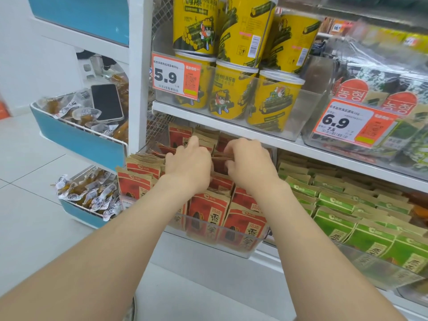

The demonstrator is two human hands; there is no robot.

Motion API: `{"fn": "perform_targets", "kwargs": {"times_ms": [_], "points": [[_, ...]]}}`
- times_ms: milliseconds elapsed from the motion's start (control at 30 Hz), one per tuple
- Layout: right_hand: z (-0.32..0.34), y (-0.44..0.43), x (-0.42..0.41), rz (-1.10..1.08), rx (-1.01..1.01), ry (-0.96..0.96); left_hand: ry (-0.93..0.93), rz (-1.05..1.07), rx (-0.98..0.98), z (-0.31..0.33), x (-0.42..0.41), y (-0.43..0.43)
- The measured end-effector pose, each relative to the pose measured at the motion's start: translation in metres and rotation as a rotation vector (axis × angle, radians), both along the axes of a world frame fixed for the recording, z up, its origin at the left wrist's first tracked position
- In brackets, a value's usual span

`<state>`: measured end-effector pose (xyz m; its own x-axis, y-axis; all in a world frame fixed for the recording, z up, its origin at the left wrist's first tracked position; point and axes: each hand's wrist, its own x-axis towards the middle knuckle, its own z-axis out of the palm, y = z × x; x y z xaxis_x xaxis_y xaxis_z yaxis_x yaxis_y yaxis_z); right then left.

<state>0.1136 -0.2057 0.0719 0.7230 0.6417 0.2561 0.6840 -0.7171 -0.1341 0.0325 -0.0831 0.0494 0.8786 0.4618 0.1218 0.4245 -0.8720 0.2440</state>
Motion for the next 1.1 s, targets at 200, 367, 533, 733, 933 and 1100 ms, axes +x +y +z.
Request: {"fn": "perform_targets", "kwargs": {"times_ms": [200, 367, 533, 733, 933, 1100], "points": [[-0.012, 0.001, 0.006, -0.031, -0.097, 0.157, -0.04, -0.034, -0.087, 0.002, -0.01, 0.0], [-0.008, 0.003, 0.007, -0.066, -0.095, 0.246, -0.121, -0.089, -0.139, 0.001, -0.019, 0.006], [-0.012, 0.013, 0.004, -0.076, 0.108, 0.14, -0.037, -0.193, -0.037, -0.002, -0.022, 0.009], [-0.007, 0.017, 0.003, -0.065, -0.21, 0.168, 0.036, -0.225, -0.049, -0.007, -0.024, 0.013], [-0.001, 0.015, -0.009, 0.077, -0.294, -0.103, 0.003, -0.222, -0.04, -0.006, -0.029, 0.013], [0.005, -0.002, -0.014, 0.205, -0.143, -0.339, -0.149, -0.21, -0.138, -0.001, -0.036, 0.015]]}}
